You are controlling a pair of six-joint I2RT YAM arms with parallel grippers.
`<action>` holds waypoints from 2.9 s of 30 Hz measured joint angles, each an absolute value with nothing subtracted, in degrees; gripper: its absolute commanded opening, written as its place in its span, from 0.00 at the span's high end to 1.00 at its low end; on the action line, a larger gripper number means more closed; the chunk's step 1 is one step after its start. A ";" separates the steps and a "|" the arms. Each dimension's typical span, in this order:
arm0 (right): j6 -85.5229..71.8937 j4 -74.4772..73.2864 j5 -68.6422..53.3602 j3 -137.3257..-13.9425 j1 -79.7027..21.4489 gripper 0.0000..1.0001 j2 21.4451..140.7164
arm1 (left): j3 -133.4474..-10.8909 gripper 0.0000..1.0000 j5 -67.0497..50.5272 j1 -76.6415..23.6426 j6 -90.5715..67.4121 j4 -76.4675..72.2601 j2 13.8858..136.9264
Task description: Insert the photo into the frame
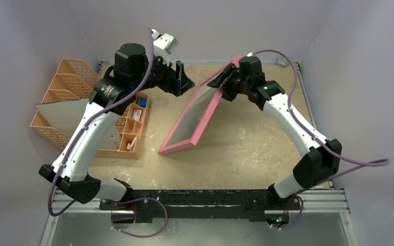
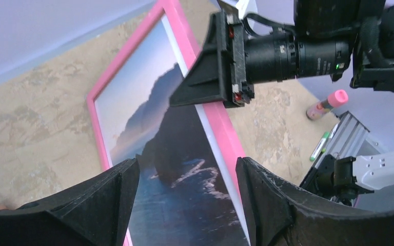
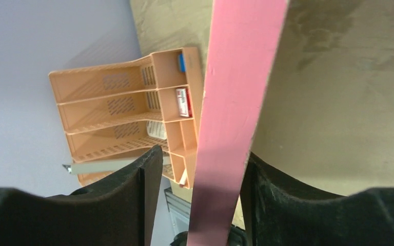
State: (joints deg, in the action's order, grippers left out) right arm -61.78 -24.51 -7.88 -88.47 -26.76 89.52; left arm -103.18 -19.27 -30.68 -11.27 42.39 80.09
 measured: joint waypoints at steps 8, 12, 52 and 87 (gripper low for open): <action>-57.34 -14.59 -16.25 -71.29 -16.45 0.67 83.09 | -97.41 0.28 -16.64 -30.68 -15.31 36.93 80.40; -51.86 -6.59 -19.57 -65.98 -13.04 0.69 84.95 | -93.49 0.29 -14.57 -30.68 -17.21 36.71 83.64; -36.27 15.62 -32.40 -57.34 -2.98 0.29 108.49 | -66.48 0.29 -8.43 -18.02 -28.08 18.35 105.27; -35.42 -16.73 11.55 -74.54 -2.59 0.12 74.63 | -74.70 0.25 14.28 -20.49 -23.38 21.26 77.03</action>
State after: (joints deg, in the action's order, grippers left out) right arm -35.42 -16.73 11.55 -74.54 -2.59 74.63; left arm -74.70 14.28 -20.49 -23.38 21.26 77.03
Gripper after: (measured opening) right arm 0.800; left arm 0.733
